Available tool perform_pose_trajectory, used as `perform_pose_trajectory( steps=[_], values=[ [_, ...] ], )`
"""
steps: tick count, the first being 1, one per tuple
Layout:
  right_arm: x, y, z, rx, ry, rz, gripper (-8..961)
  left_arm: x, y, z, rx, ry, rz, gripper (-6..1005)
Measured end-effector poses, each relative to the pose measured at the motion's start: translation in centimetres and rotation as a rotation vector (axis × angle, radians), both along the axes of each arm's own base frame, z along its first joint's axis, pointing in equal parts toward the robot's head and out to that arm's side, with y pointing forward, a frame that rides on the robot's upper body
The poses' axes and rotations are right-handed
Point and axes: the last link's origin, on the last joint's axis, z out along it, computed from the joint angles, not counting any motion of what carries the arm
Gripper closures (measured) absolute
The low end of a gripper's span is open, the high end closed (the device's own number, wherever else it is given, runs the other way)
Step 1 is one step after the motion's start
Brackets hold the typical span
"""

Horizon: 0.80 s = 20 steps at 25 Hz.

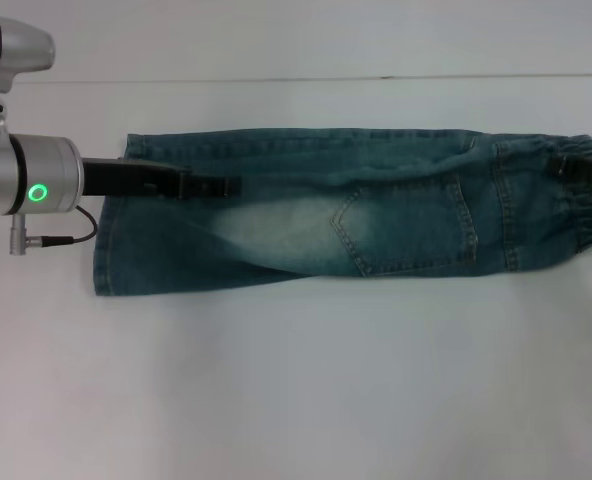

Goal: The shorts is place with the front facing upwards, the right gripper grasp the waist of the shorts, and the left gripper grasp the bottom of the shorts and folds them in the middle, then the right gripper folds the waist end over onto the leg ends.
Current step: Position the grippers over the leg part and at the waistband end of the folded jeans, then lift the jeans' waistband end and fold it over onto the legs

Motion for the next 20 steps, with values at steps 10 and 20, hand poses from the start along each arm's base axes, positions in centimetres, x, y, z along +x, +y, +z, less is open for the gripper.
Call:
perform_pose_trajectory(
  steps=[10,20],
  values=[
    [0.4,-0.3,0.4,-0.043,0.017,-0.042,174,0.0,-0.2,-0.5,0.001,0.001,-0.011,108],
    [-0.2,-0.6,0.3,-0.073,-0.014,0.047,691,0.4,-0.4,-1.3,0.004,0.000,-0.035,118]
  ],
)
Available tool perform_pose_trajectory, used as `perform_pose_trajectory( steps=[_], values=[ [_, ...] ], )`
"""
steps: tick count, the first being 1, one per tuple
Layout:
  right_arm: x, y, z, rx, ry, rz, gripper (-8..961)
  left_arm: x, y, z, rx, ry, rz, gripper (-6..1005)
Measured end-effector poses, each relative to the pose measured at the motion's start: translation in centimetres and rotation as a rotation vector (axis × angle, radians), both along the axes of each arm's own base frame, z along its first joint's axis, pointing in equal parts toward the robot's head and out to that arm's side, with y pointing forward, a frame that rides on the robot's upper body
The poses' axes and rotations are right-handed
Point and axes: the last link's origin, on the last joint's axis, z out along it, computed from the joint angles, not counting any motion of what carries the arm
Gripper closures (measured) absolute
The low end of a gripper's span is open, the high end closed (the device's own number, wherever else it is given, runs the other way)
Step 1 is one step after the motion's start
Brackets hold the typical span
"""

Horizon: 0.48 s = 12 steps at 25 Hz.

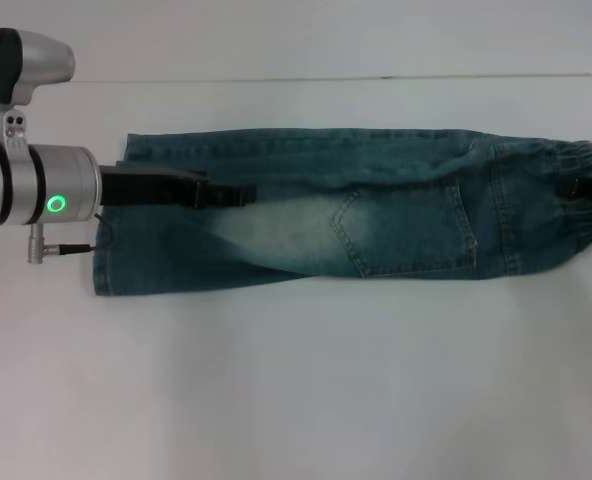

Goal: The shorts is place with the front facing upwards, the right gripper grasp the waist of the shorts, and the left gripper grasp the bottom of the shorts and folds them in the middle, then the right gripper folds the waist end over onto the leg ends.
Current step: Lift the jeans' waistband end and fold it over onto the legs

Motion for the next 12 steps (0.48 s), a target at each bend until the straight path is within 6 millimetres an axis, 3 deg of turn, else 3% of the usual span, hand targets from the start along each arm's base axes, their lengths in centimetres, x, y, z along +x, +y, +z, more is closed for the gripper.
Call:
perform_pose_trajectory(
  steps=[6,9,12],
  values=[
    [0.0,-0.2,1.0,0.048,0.061,0.009,779,1.6,0.2,-0.2,0.078,-0.137,-0.071,124],
    [-0.3,-0.2,1.5,0.068,0.086,0.023,823,2.3,-0.3,-1.8,0.172,-0.270,-0.174,127],
    [-0.7,-0.2,2.1,0.078,0.094,0.041,841,2.6,-0.8,-3.0,0.289,-0.265,-0.329,234]
  ],
)
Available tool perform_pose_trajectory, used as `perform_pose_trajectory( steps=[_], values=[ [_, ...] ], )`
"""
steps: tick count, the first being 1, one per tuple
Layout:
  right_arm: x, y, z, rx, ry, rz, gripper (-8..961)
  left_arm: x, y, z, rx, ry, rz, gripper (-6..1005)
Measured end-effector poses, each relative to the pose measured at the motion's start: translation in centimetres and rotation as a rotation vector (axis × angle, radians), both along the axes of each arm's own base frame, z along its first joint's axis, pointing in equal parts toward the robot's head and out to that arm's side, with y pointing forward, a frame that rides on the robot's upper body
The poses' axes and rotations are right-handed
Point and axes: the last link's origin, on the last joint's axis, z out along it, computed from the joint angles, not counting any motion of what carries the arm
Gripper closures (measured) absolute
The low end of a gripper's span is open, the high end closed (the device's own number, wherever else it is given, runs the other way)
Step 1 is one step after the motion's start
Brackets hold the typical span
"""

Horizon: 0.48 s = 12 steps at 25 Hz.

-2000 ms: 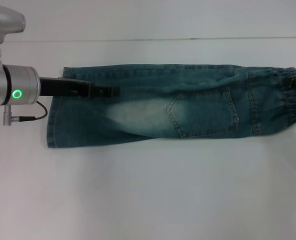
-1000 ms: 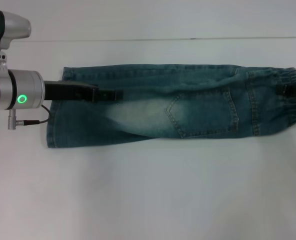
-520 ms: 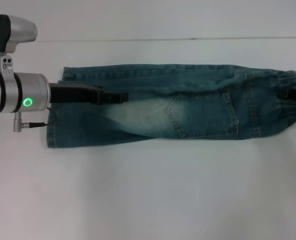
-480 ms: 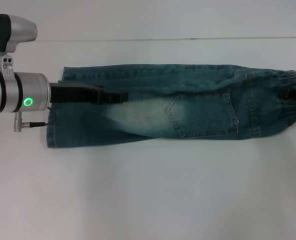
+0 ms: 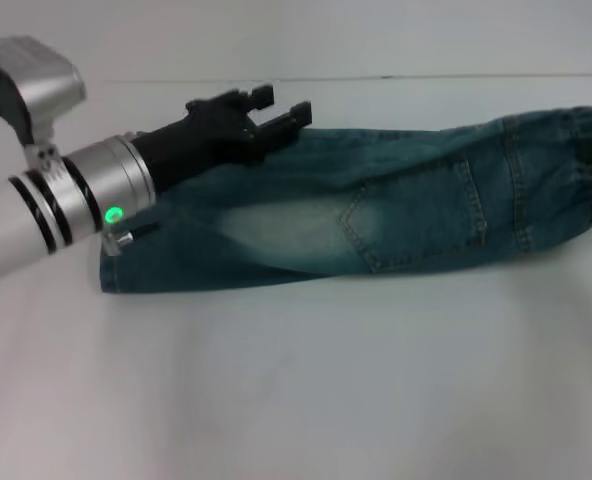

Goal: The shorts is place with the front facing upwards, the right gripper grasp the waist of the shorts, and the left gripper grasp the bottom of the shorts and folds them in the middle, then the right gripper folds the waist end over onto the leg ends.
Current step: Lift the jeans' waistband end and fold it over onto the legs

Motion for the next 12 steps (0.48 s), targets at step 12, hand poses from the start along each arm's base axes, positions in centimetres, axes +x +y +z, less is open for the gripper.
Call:
perform_pose_trajectory(
  steps=[12],
  values=[
    [-2.4,0.9,0.6,-0.022,0.063,0.060,847,-2.0,-0.7,-2.5,0.284,0.077,-0.007,661]
  ],
)
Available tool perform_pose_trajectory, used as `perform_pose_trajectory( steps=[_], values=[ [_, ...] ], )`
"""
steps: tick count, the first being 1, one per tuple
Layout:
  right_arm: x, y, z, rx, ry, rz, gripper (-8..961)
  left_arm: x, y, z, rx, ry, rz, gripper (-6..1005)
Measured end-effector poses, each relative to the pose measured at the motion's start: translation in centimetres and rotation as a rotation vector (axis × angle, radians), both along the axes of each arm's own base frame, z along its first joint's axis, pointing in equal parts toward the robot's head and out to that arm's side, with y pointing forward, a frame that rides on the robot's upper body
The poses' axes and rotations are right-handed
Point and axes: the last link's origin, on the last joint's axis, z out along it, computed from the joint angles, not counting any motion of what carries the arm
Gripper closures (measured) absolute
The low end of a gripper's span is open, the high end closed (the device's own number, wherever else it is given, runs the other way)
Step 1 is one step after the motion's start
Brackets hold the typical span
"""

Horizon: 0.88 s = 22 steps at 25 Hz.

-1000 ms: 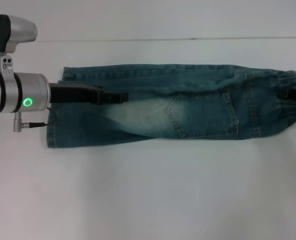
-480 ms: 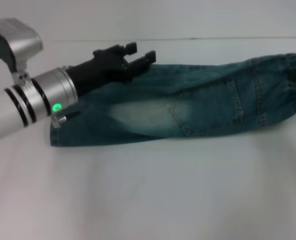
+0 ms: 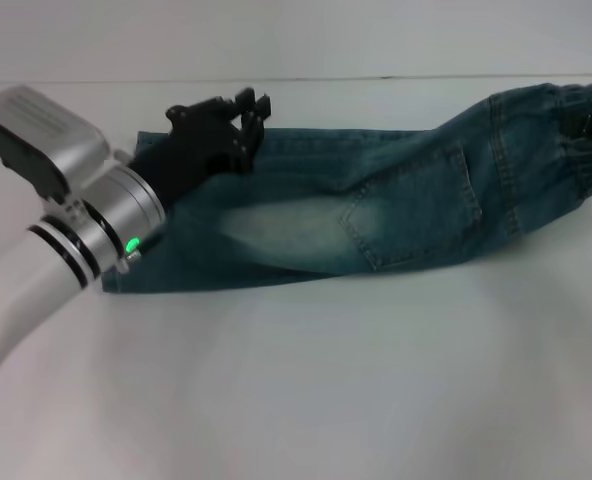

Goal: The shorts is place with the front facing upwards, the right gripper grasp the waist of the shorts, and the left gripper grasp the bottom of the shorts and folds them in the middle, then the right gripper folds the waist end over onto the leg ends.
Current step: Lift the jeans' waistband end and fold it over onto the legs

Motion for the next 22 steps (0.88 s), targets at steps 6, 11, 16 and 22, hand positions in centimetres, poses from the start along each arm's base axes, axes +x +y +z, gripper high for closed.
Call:
perform_pose_trajectory(
  steps=[6,11,16,22],
  values=[
    [-2.2,0.2,0.9,-0.011,0.043,0.051,847,-0.2,-0.3,-1.1,0.047,0.052,0.010,774],
    [-4.9,0.6,1.4,-0.055,0.066,0.116,846,0.4,-0.1,-2.1,0.093,0.107,0.017,932],
    [-7.9,1.4,2.1,-0.090,0.052,0.187,847,0.8,-0.3,-2.5,0.117,0.119,0.015,999],
    [-12.6,3.0,1.3,-0.146,0.040,0.307,846,1.2,-0.4,-3.1,0.106,0.117,0.027,999]
  ],
)
